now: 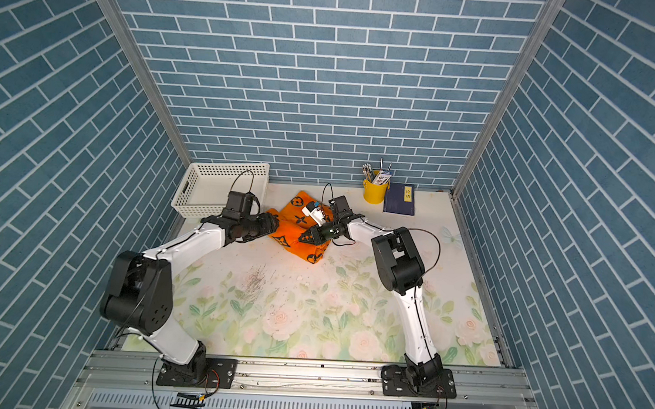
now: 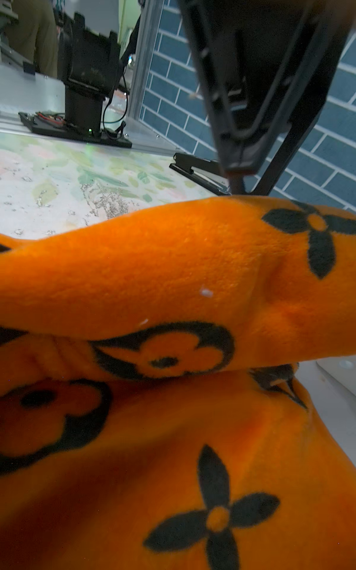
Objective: Roll up the pillowcase
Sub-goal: Roll the pillowcase at the center of the board.
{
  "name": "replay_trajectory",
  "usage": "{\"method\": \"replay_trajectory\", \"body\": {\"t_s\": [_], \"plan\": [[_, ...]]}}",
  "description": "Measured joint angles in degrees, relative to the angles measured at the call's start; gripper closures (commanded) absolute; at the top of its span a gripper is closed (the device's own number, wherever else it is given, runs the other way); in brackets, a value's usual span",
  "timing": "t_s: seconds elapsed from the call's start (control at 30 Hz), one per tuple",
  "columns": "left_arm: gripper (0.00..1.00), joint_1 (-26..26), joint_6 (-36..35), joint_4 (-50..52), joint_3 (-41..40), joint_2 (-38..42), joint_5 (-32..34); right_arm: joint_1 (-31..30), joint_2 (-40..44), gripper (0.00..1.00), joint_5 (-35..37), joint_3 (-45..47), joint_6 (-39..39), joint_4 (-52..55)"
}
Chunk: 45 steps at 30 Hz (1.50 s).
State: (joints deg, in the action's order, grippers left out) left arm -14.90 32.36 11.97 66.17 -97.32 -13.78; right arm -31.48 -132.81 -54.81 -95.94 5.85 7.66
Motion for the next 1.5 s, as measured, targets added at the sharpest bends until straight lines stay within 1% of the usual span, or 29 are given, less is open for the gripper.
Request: {"method": "replay_trajectory", "body": {"t_s": [0.1, 0.2, 0.27, 0.3, 0.33, 0.43, 0.5, 0.57, 0.63, 0.7, 0.77, 0.9, 1.0, 1.17, 1.2, 1.27, 1.33, 1.37, 1.4, 1.47, 1.5], "plan": [[0.4, -1.1, 0.2, -1.1, 4.0, -5.2, 0.1, 1.0, -0.9, 0.73, -1.7, -0.1, 2.8, -1.1], [0.4, -1.5, 0.7, -2.1, 7.8, -9.9, 0.5, 1.6, -1.1, 0.49, -1.8, -0.2, 4.5, -1.6], [0.41, -1.5, 1.0, -2.4, 9.7, -12.5, 0.7, 1.7, -1.1, 0.27, -1.1, -0.2, 5.1, -2.1], [0.41, -1.6, 1.1, -2.5, 10.7, -13.9, 0.7, 1.8, -1.0, 0.0, -0.2, -0.1, 5.7, -2.4], [0.41, -1.6, 1.3, -2.6, 11.4, -15.1, 0.7, 1.8, -0.6, 0.0, 1.1, 0.3, 5.9, -2.9], [0.41, -1.6, 1.5, -3.0, 12.4, -16.8, 0.6, 1.7, 2.5, 0.0, 7.6, 4.0, 5.7, -4.1], [0.41, -1.7, 1.5, -3.2, 12.5, -16.9, 0.6, 0.9, 6.7, 0.0, 14.7, 8.0, 5.1, -4.8], [0.41, -1.7, 1.6, -3.5, 12.5, -16.9, 0.6, -0.5, 12.3, 0.0, 23.8, 12.6, 3.0, -5.9], [0.41, -1.7, 1.7, -3.9, 12.5, -16.9, 0.5, -2.9, 19.7, 0.0, 34.8, 18.8, -1.0, -9.2], [0.41, -1.7, 1.7, -4.2, 12.4, -16.9, 0.5, -5.8, 26.0, 0.0, 42.4, 24.4, -5.4, -13.7], [0.41, -1.7, 1.8, -4.3, 12.3, -16.9, 0.4, -8.2, 29.4, 0.0, 46.3, 27.2, -9.0, -17.3], [0.41, -1.7, 1.8, -4.6, 12.2, -16.9, 0.4, -12.7, 28.5, 0.0, 51.9, 26.0, -18.4, -19.4], [0.41, -1.7, 1.8, -4.6, 12.2, -16.9, 0.4, -15.9, 25.2, 0.0, 57.9, 25.0, -25.9, -19.9], [0.41, -1.7, 1.9, -4.8, 12.1, -16.9, 0.4, -20.3, 19.1, 0.01, 65.1, 24.2, -35.3, -20.8], [0.41, -1.7, 1.9, -4.8, 12.1, -16.9, 0.4, -20.8, 17.8, 0.02, 66.6, 24.2, -37.0, -21.0], [0.41, -1.7, 1.9, -4.8, 12.1, -16.9, 0.4, -21.3, 15.9, 0.08, 69.0, 24.0, -39.7, -21.5], [0.41, -1.7, 1.9, -4.8, 12.1, -16.9, 0.4, -21.3, 14.5, 0.19, 71.2, 22.8, -41.7, -21.6], [0.41, -1.7, 1.9, -4.8, 12.1, -16.9, 0.4, -21.2, 13.9, 0.26, 72.0, 21.9, -42.4, -21.6], [0.41, -1.7, 1.9, -4.8, 12.1, -16.9, 0.4, -21.2, 13.4, 0.37, 72.7, 20.9, -42.8, -21.5], [0.41, -1.7, 1.9, -4.8, 12.1, -16.9, 0.6, -21.0, 12.4, 0.64, 73.5, 19.0, -43.2, -20.8], [0.41, -1.7, 1.9, -4.8, 12.1, -16.9, 0.6, -21.0, 12.1, 0.75, 73.6, 18.3, -43.1, -20.0]]}}
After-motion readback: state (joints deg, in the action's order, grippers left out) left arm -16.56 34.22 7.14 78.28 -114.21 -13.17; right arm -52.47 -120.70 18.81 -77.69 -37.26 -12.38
